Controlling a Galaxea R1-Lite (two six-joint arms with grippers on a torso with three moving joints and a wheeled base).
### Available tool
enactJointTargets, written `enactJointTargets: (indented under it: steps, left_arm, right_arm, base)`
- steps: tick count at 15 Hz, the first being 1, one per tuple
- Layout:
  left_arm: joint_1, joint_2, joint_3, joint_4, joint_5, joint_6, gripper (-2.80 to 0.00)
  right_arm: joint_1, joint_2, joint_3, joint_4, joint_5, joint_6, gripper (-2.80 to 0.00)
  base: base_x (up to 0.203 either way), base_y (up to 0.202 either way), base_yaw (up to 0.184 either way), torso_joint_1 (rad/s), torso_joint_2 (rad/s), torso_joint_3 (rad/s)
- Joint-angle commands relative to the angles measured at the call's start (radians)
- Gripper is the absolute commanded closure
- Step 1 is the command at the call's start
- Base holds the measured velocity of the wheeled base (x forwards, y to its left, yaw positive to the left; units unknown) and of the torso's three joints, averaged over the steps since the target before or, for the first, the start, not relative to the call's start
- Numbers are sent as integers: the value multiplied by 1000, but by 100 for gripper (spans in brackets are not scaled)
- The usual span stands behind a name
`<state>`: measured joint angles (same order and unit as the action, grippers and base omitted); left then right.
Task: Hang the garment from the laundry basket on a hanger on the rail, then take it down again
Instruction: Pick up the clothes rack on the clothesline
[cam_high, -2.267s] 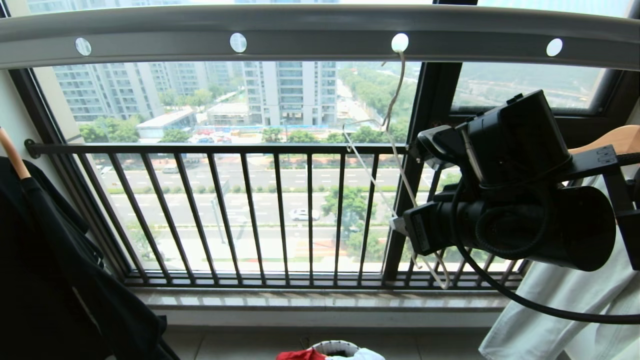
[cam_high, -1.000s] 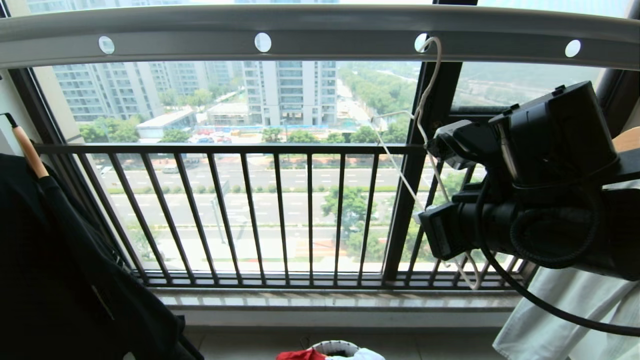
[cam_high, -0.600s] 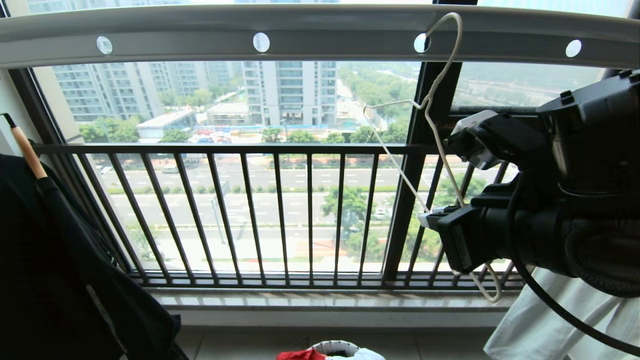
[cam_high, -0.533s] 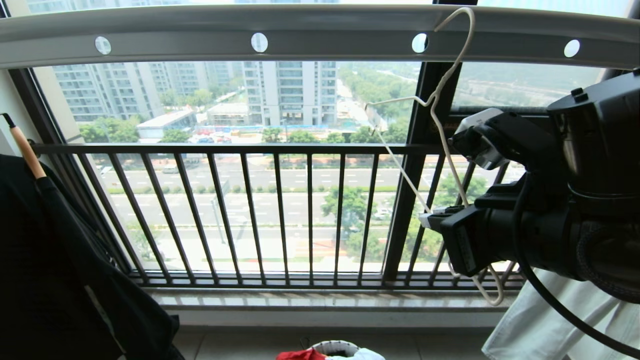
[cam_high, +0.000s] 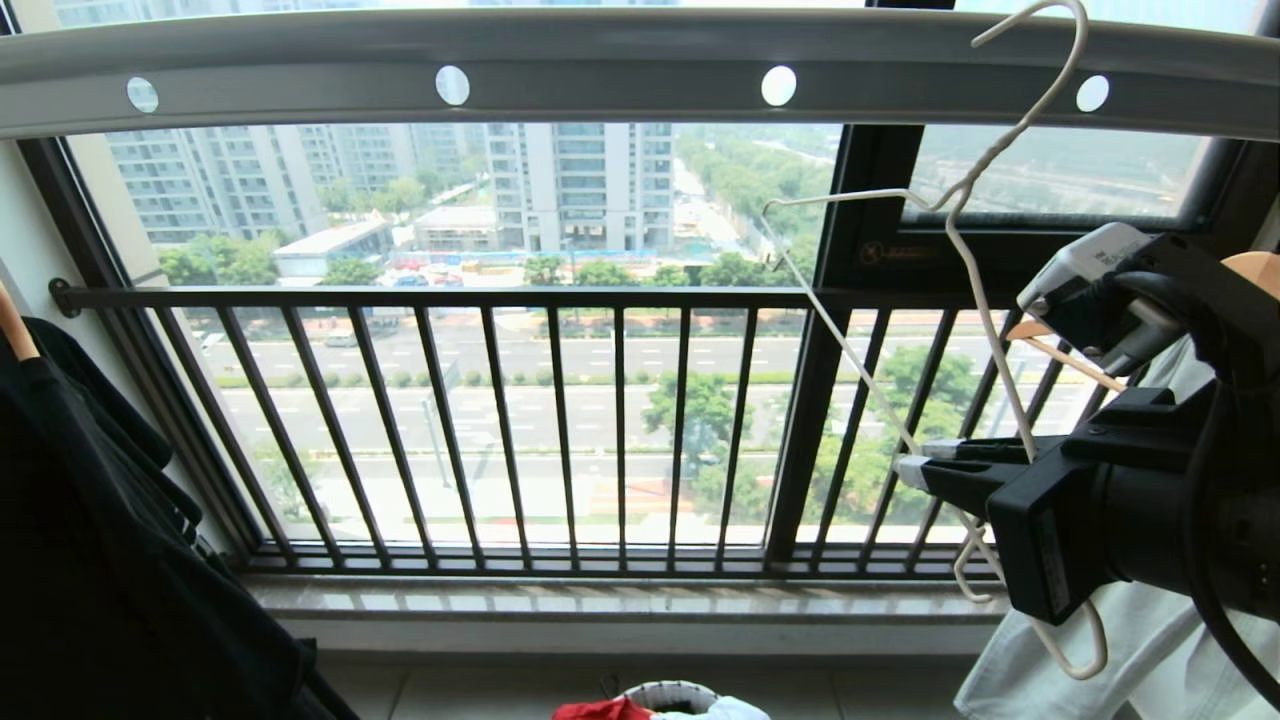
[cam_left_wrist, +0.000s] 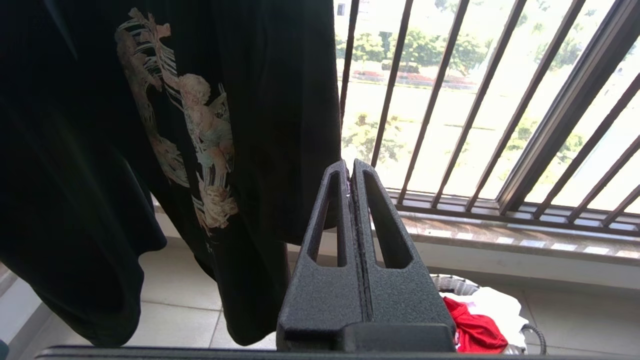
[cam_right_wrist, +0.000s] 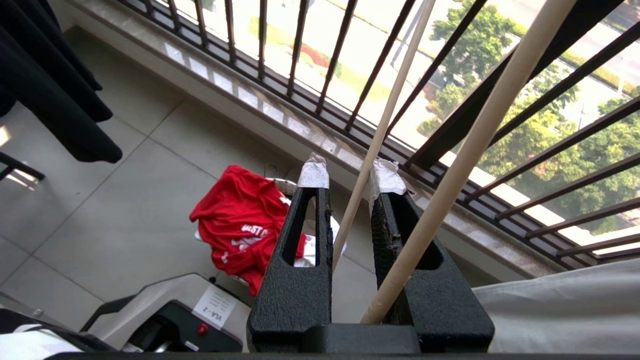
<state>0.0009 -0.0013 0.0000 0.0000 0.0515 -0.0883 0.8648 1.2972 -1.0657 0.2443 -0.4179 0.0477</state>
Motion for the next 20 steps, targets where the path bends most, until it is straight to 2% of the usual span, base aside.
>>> enactJointTargets:
  steps: [1, 2, 7, 9, 13, 16, 20]
  left_arm:
    - [1, 0, 0, 0, 1, -1, 0]
    - [-1, 0, 0, 0, 1, -1, 0]
    - [0, 0, 0, 0, 2, -1, 0]
    - [1, 1, 0, 0, 1, -1, 0]
    - [0, 1, 0, 0, 1, -1, 0]
    - [1, 0, 0, 0, 2, -1, 0]
    - [1, 0, 0, 0, 1, -1, 0]
  right_arm:
    - [14, -122, 67, 1, 9, -16, 0]
    - [16, -166, 103, 1, 35, -24, 0]
    - [19, -356, 308, -1, 314, -45, 0]
    - [17, -376, 362, -3, 392, -44, 0]
    - [14, -346, 443, -61, 441, -40, 0]
    - [14, -316, 493, -151, 552, -48, 0]
    - [12, -175, 500, -243, 574, -126, 0]
  base:
    - [0, 0, 0, 0, 0, 0]
    - [0, 0, 0, 0, 0, 0]
    - [0, 0, 0, 0, 0, 0]
    - [0, 0, 0, 0, 0, 0]
    - [0, 0, 0, 0, 0, 0]
    - [0, 0, 0, 0, 0, 0]
    - [0, 0, 0, 0, 0, 0]
